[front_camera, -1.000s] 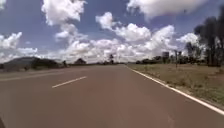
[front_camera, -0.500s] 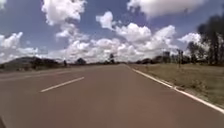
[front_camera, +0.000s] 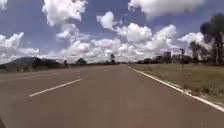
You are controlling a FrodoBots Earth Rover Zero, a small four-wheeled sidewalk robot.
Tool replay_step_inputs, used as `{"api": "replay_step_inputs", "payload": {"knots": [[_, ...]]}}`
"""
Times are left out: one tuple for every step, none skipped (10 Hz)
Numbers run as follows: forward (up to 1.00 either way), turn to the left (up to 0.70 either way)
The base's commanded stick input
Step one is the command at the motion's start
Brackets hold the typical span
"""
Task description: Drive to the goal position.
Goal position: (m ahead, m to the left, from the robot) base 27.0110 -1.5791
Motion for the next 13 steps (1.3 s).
{"api": "replay_step_inputs", "payload": {"knots": [[1.0, -0.4], [1.0, -0.34], [1.0, -0.28], [1.0, -0.01], [1.0, 0.0], [1.0, 0.0], [1.0, 0.0], [1.0, 0.0], [1.0, 0.0], [1.0, 0.0], [1.0, 0.0], [1.0, 0.0], [1.0, 0.0]]}}
